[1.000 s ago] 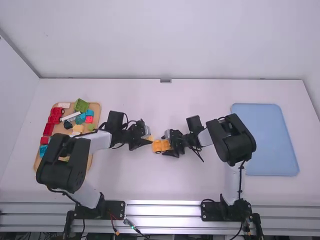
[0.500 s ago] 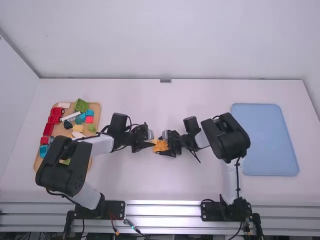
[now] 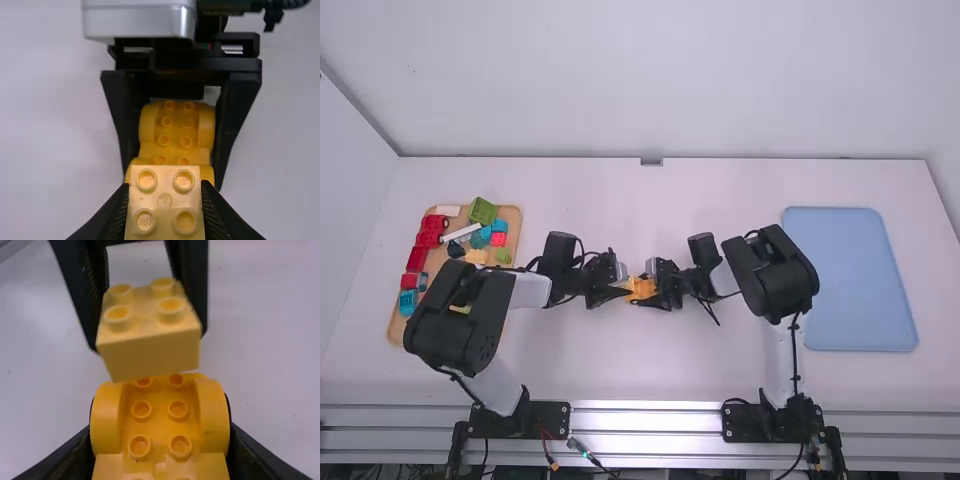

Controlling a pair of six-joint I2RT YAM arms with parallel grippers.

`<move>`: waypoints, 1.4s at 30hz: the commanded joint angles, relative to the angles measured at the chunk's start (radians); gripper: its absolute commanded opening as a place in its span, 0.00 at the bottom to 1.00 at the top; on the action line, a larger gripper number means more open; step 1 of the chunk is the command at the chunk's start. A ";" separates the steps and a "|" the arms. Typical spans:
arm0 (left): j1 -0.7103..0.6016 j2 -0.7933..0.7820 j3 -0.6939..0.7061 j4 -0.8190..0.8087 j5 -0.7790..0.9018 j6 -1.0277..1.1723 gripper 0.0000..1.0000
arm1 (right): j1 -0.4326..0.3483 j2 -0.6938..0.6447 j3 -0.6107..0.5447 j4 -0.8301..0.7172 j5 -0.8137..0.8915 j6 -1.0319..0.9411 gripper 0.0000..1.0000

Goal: Assemble lego blocks to make yellow taxi

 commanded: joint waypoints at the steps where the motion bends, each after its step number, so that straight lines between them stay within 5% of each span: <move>1: -0.006 0.014 0.024 0.000 0.053 0.005 0.02 | -0.003 0.030 0.000 -0.013 0.049 0.027 0.59; 42: -0.071 0.139 0.177 -0.191 -0.010 0.192 0.02 | -0.003 0.030 -0.085 0.167 0.081 0.083 0.69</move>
